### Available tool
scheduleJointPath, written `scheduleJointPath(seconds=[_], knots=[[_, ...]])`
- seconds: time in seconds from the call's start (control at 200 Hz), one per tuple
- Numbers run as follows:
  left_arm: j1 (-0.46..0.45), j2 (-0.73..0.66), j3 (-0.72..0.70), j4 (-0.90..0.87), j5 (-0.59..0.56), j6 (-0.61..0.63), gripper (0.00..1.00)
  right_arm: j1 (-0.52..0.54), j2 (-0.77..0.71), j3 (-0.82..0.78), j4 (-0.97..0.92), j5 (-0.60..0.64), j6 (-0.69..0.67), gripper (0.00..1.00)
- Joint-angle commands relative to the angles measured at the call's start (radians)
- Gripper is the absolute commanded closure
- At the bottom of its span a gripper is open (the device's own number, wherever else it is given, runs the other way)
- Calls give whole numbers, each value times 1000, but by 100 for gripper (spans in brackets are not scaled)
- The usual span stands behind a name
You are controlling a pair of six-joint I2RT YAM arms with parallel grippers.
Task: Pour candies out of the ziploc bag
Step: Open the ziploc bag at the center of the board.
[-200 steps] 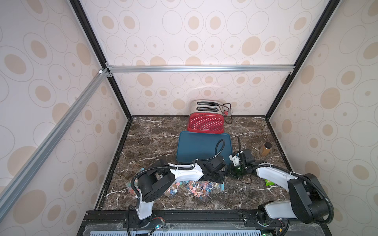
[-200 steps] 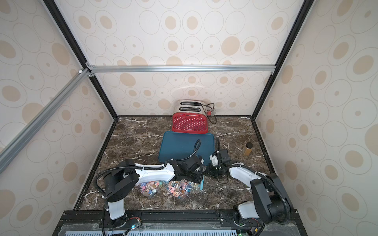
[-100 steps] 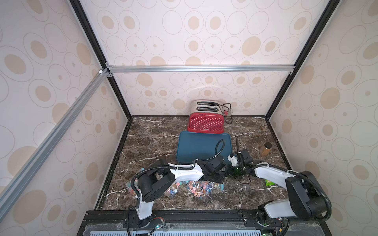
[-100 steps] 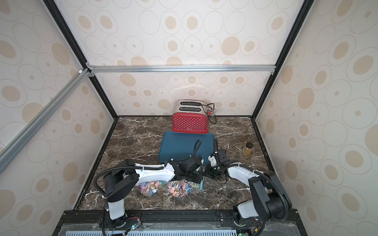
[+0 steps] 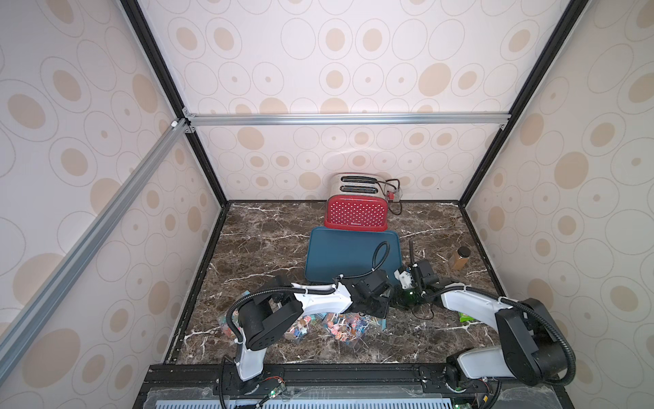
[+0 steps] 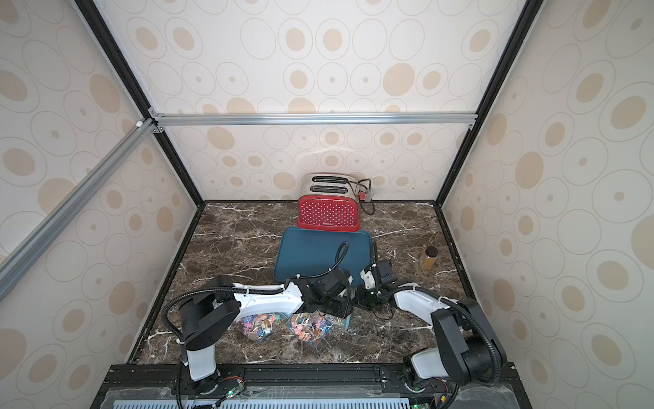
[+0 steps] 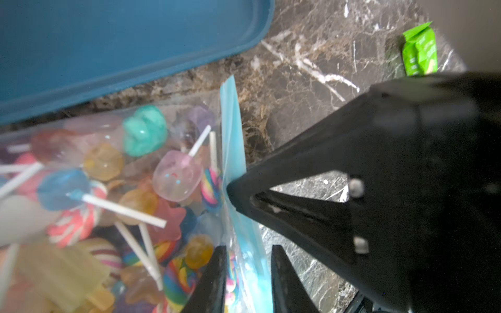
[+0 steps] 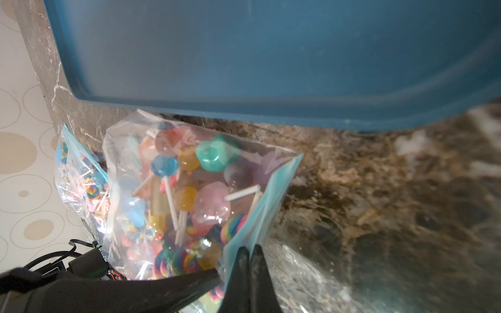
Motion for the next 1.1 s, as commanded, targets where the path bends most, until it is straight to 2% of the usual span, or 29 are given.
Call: scheduleJointPath(seconds=[0.0, 0.827, 0.982, 1.093], knots=[[5, 2, 41, -25, -22, 21, 73, 9, -22, -21, -13, -1, -9, 100], [6, 40, 43, -19, 18, 24, 73, 8, -73, -38, -1, -33, 6, 100], [5, 38, 42, -9, 29, 24, 70, 9, -73, -39, -1, -33, 7, 100], [5, 42, 41, -5, 37, 22, 63, 8, -74, -41, 0, -35, 9, 100]])
